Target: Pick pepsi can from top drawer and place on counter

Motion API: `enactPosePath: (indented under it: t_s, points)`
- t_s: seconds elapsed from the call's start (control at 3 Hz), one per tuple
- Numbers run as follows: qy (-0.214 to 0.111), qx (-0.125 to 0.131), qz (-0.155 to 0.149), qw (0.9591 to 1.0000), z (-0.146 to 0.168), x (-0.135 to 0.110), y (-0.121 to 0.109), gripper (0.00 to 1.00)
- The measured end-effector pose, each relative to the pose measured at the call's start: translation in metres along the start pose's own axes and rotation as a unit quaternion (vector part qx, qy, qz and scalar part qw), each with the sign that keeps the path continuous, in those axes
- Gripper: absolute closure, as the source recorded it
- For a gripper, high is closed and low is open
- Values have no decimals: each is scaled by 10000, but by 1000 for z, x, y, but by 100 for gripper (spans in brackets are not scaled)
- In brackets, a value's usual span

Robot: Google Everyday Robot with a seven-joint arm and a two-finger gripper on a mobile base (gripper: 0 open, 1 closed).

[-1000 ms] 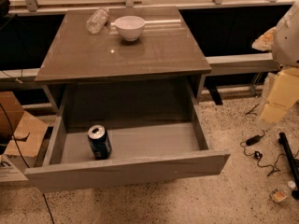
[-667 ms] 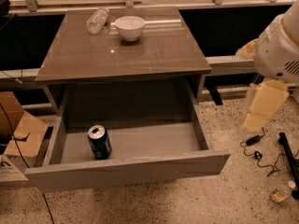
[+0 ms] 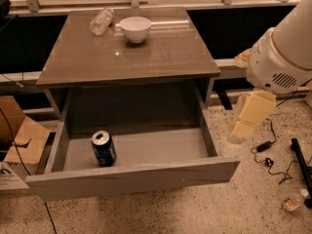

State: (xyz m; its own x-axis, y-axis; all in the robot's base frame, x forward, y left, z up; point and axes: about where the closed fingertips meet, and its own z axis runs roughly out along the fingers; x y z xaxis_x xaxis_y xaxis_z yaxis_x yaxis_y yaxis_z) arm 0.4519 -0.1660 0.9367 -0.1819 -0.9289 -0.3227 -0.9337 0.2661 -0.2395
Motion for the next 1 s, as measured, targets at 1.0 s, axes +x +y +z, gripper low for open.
enactPosePath:
  t_s: [1.0]
  points:
    - [-264, -456, -102, 9986, 92, -52, 4, 0]
